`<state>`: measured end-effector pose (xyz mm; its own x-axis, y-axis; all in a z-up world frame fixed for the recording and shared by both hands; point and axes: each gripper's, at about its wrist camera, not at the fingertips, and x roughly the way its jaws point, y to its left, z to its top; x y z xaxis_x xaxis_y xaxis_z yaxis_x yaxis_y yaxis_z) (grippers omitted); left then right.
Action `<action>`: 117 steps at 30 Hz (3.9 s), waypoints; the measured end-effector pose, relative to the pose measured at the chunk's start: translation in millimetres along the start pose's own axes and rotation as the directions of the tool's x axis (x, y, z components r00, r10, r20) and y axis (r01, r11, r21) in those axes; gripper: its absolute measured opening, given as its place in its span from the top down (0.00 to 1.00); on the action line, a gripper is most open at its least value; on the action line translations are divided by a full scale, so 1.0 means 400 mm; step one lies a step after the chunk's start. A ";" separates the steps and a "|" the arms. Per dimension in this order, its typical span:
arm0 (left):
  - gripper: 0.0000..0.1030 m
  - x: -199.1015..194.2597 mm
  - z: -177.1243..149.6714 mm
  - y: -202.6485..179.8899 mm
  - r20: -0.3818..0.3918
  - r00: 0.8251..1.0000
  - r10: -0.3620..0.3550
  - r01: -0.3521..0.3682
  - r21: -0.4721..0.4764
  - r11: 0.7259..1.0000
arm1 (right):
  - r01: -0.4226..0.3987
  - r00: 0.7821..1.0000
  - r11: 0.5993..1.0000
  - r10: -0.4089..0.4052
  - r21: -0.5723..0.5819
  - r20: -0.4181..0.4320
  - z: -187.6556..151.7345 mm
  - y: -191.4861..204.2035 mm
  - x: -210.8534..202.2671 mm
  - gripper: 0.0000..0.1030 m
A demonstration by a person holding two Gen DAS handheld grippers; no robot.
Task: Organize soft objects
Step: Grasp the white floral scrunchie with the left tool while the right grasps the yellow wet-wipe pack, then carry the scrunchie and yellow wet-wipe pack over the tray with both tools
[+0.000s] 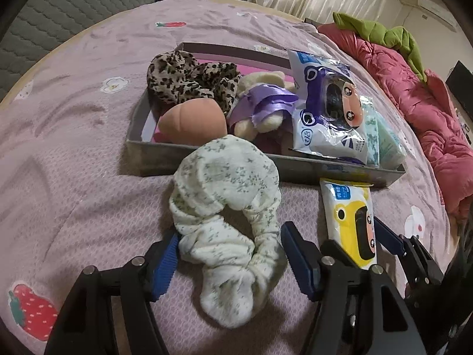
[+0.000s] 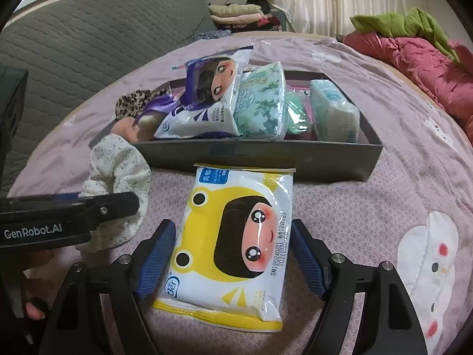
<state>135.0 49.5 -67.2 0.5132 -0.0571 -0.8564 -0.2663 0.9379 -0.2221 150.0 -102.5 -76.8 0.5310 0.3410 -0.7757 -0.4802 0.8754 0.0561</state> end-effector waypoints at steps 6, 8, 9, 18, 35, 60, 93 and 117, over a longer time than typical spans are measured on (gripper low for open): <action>0.33 0.026 0.004 -0.023 0.001 0.998 0.056 -0.056 0.031 0.998 | 0.093 0.996 0.991 -0.094 -0.095 -0.005 -0.010 0.041 0.025 0.21; 0.33 0.030 0.001 -0.031 0.009 0.997 0.071 -0.071 0.042 0.997 | 0.087 0.996 0.992 -0.088 -0.087 -0.008 -0.008 0.035 0.026 0.22; 0.33 0.032 0.001 -0.034 0.012 0.997 0.078 -0.078 0.045 0.996 | 0.087 0.996 0.992 -0.088 -0.090 -0.008 -0.008 0.033 0.024 0.24; 0.65 0.012 -0.002 -0.011 0.037 0.997 0.064 -0.065 0.032 0.997 | 0.051 0.999 0.993 -0.050 -0.103 0.011 -0.007 0.020 -0.020 0.39; 0.75 -0.128 0.058 0.034 0.138 0.986 -0.096 0.096 0.004 0.995 | 0.128 0.979 0.977 -0.098 -0.169 0.177 0.062 0.030 -0.175 0.40; 0.75 -0.105 0.221 0.070 0.179 0.978 -0.106 0.110 -0.016 0.994 | 0.203 0.956 0.967 -0.162 -0.152 0.244 0.222 -0.005 -0.154 0.40; 0.75 0.021 0.322 0.062 0.115 0.987 -0.113 0.114 -0.002 0.994 | 0.197 0.964 0.971 -0.166 -0.138 0.210 0.324 -0.068 -0.060 0.39; 0.75 0.097 0.308 0.040 0.037 0.996 -0.075 0.074 0.024 0.997 | 0.160 0.982 0.973 -0.139 -0.167 0.130 0.309 -0.056 0.039 0.39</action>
<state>251.2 104.5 -46.7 0.5619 -0.1144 -0.8193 -0.2079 0.9391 -0.2737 255.2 -74.4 -12.5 0.6790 0.2577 -0.6874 -0.4988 0.8490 -0.1744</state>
